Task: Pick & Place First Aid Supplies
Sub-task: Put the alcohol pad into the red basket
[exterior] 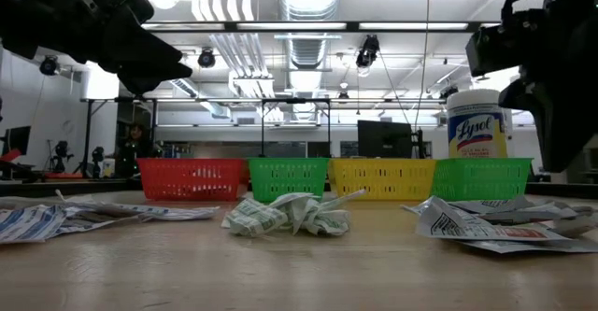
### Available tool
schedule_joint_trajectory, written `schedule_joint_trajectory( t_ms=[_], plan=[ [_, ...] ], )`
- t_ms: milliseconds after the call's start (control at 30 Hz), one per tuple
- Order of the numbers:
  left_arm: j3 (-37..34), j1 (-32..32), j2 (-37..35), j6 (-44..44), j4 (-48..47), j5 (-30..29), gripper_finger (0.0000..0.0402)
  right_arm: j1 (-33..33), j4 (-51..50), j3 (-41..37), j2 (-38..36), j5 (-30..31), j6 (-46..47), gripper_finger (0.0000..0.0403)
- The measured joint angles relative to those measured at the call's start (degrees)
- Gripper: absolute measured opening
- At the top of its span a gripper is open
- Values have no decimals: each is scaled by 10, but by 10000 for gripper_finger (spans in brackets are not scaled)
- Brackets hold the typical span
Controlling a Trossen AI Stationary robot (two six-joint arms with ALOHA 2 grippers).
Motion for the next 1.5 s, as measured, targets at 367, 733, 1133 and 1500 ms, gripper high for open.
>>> schedule_joint_trajectory(
  t_ms=[367, 733, 1133, 1500],
  plan=[
    [0, 0, 10, 1, 6, 0, 161, 0, 3, 0, 1, -14, -69, 46],
    [0, 0, 10, 1, 9, 0, 161, -1, 21, -20, 23, -15, -59, 126],
    [0, 0, 12, 2, 13, 0, 161, -12, 30, -17, 85, -15, -59, 161],
    [0, 0, 12, 2, 13, 0, 161, -14, 32, -18, 85, -28, -57, 95]
  ],
)
